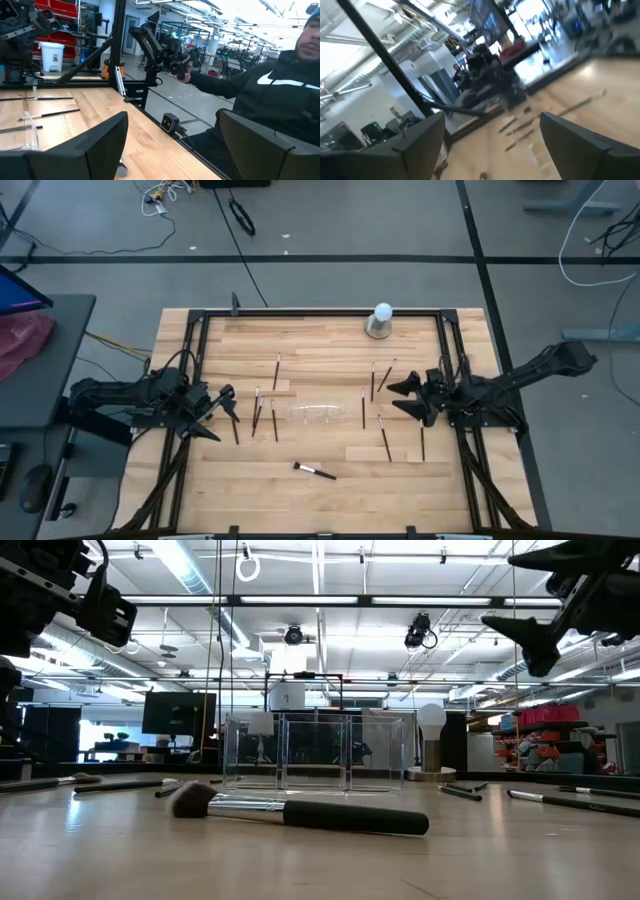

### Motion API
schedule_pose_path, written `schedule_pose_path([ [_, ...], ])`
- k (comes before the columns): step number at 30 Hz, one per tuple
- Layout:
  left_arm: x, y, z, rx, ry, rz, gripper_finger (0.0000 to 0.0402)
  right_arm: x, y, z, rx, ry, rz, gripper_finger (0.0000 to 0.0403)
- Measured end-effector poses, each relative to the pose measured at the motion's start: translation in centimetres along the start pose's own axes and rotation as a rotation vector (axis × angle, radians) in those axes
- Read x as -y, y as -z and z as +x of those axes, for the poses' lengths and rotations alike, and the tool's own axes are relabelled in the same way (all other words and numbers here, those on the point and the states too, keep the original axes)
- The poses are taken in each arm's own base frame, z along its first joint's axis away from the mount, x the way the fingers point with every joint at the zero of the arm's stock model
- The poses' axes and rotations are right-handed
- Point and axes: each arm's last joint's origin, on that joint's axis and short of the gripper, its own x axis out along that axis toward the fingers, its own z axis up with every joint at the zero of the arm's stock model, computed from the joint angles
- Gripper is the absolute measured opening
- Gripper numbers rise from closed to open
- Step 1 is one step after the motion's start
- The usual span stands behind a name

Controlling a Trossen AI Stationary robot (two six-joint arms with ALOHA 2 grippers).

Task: Put items in baskets/containers
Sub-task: Put the liner brush into the transparent organizer

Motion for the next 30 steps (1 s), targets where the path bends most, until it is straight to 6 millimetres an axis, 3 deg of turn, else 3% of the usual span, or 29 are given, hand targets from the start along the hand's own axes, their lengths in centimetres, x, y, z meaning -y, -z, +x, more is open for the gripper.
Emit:
schedule_pose_path([
  [9,0.0,0.0,0.0,0.000,0.000,-0.001,0.0326,-1.1,1.9,2.2,-0.064,-0.044,0.034,0.0327],
  [19,0.0,0.0,0.0,0.000,0.000,0.000,0.0326,-4.5,3.1,10.8,-0.173,0.003,-0.107,0.0317],
  [24,0.0,0.0,0.0,0.000,-0.001,0.000,0.0326,-5.7,3.2,13.1,-0.468,0.143,-0.147,0.0234],
  [30,0.0,0.0,0.0,0.000,0.000,-0.001,0.0326,-6.3,3.2,12.1,-0.739,0.476,-0.097,0.0084],
])
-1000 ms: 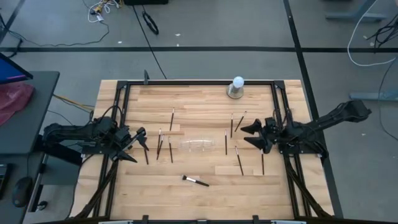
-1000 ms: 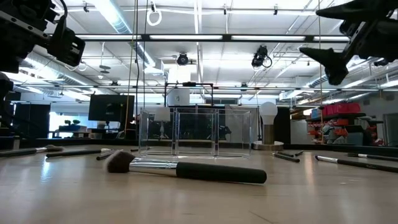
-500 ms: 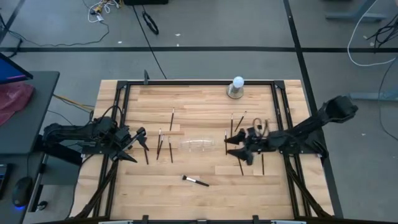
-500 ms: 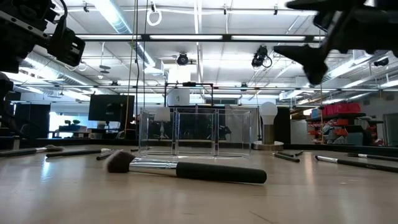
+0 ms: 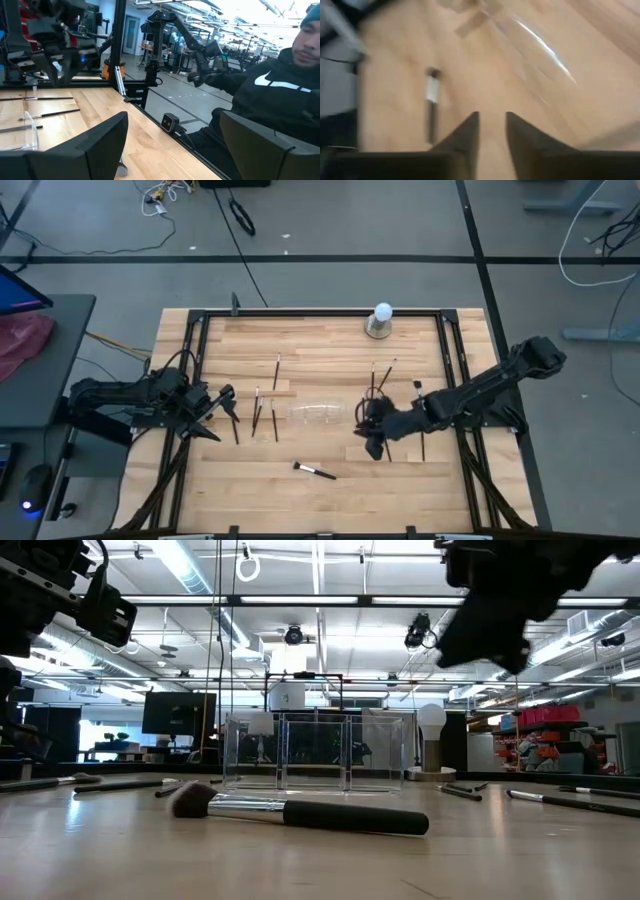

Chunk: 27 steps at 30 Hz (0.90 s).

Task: Put items in baskets/containers
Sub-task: Put the liner brush into the transparent organizer

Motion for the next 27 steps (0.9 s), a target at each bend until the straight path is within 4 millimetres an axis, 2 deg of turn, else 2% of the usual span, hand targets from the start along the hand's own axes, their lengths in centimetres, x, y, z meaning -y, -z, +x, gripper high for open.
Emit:
schedule_pose_path([
  [2,0.0,0.0,0.0,0.000,0.000,0.000,0.0326,0.3,0.9,-0.2,-0.024,0.098,0.019,0.0037],
  [4,0.0,0.0,0.0,0.000,-0.001,0.000,0.0326,0.6,1.8,-0.1,-0.016,0.167,0.039,0.0010],
  [10,0.0,0.0,0.0,0.001,-0.001,0.001,0.0326,1.7,4.4,1.5,0.121,0.367,0.011,0.0024],
  [15,-0.1,0.0,0.0,0.009,-0.032,0.002,0.0326,3.6,5.7,3.5,0.126,0.446,0.027,0.0023],
  [20,-0.1,0.0,0.0,0.011,-0.042,0.002,0.0326,4.9,5.8,5.1,0.141,0.457,0.055,0.0062],
  [27,-0.1,0.0,0.0,0.013,-0.041,0.004,0.0326,6.2,5.4,6.9,0.187,0.532,0.034,0.0167],
])
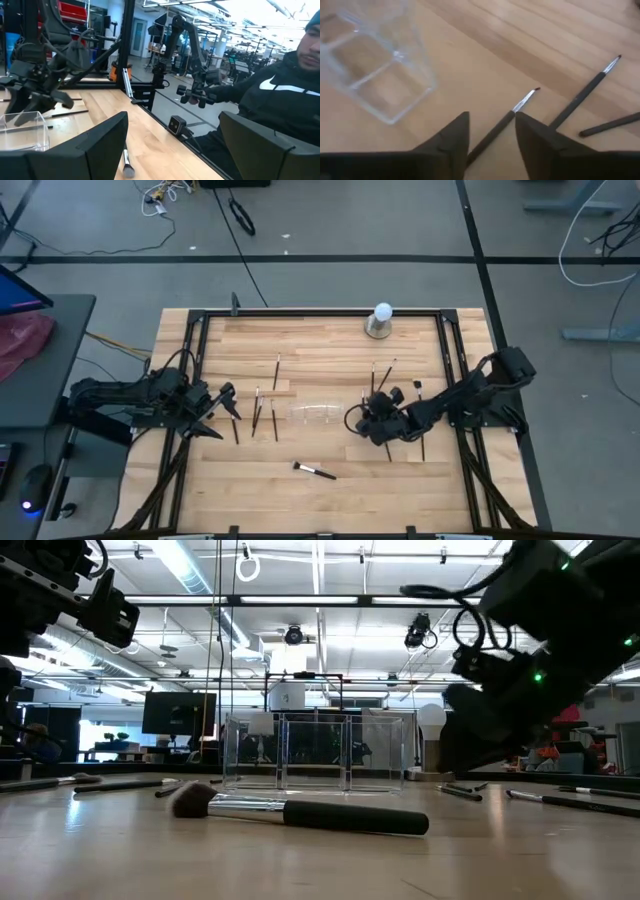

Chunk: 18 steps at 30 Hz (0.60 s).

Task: Put items in baskets/containers
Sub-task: Put the liner brush into the transparent organizer

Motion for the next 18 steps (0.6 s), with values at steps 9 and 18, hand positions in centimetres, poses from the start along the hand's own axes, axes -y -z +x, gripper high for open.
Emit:
schedule_pose_path([
  [9,0.0,0.0,0.0,0.001,-0.001,0.000,0.0326,0.5,0.7,1.9,-0.025,0.061,-0.041,0.0188],
  [18,0.0,0.0,0.0,0.000,0.000,-0.001,0.0326,0.6,1.3,2.3,-0.071,0.075,-0.066,0.0128],
])
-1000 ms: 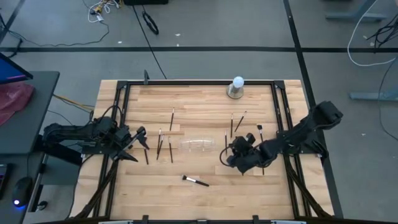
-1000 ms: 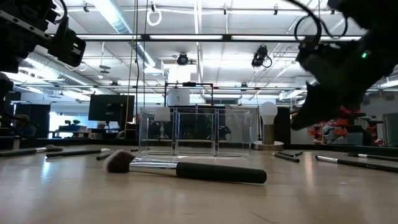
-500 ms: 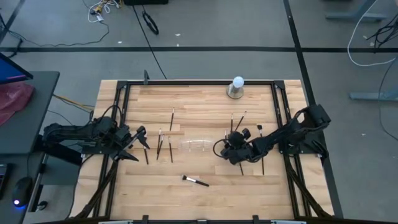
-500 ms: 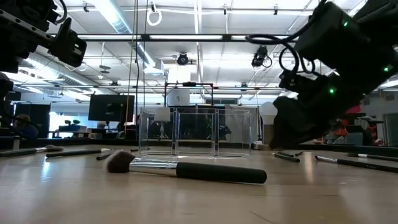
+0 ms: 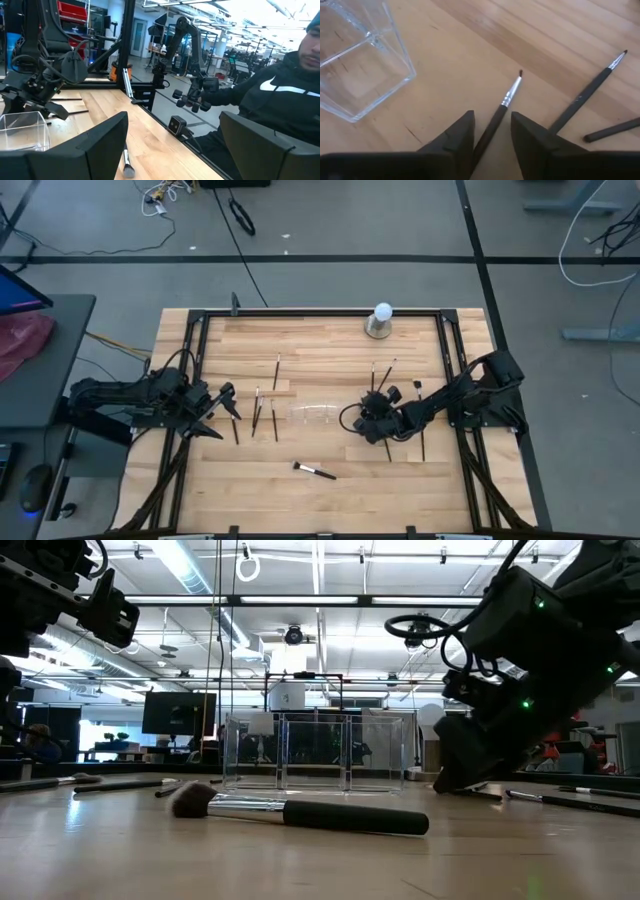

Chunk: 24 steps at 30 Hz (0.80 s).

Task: Put items in baskets/containers
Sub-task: Put the liner brush into the transparent organizer

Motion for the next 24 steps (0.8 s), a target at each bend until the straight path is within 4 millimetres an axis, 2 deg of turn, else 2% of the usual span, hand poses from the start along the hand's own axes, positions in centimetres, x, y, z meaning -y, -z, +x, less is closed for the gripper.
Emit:
schedule_pose_path([
  [12,0.00,0.00,0.00,0.000,0.000,-0.001,0.0326,0.06,0.23,-0.03,-0.061,-0.024,-0.052,0.0012],
  [24,0.00,0.00,0.00,0.000,0.000,-0.001,0.0326,-0.01,0.56,-0.45,-0.028,-0.012,-0.080,0.0005],
])
